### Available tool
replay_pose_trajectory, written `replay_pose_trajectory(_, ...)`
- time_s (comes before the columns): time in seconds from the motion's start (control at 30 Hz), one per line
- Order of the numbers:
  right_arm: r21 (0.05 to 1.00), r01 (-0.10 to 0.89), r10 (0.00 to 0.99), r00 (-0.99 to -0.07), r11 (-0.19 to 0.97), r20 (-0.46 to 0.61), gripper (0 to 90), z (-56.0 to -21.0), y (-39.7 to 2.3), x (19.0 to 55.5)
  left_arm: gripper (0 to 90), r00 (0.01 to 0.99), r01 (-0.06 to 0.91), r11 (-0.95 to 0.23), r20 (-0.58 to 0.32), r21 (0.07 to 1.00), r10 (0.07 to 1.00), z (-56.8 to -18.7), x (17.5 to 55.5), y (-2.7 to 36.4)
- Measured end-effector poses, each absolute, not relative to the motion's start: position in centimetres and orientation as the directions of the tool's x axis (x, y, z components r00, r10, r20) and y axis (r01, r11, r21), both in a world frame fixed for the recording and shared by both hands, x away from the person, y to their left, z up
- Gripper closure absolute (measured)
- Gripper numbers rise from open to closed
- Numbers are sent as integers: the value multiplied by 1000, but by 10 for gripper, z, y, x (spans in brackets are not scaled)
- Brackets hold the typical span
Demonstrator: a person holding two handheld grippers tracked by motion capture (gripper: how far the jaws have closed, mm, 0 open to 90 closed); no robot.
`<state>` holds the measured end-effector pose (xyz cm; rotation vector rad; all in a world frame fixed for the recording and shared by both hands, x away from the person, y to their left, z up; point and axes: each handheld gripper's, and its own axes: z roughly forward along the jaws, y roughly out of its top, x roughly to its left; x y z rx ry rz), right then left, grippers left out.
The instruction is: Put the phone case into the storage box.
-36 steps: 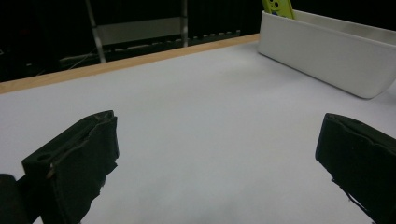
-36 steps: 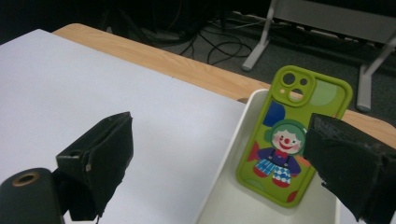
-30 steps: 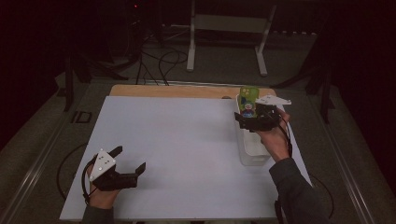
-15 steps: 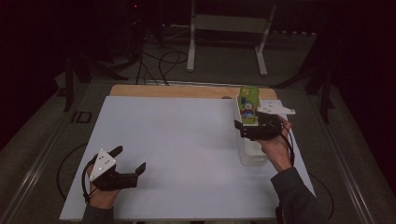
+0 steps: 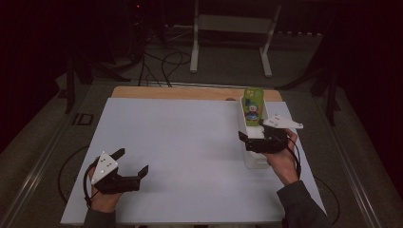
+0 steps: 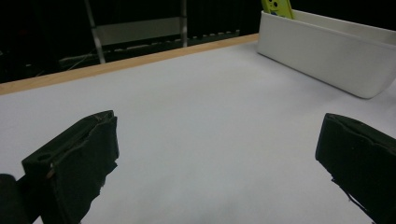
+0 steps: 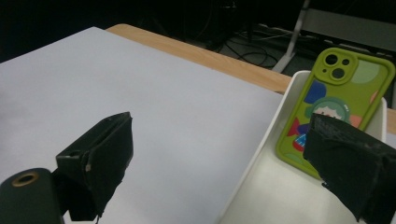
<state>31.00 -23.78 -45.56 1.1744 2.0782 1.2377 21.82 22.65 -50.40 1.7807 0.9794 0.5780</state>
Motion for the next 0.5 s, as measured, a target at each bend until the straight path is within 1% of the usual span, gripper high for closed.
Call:
replay_pose_trajectory(0.3,883,425,836,-543,200,72,82,-459,-241,295,0,561,357,-189,-49,915,826,-504,218,227)
replay_pose_trajectory(0.5,887,415,838,-542,201,64,82,-466,-243,284,0,561,358,-186,-51,915,827,-504,219,228)
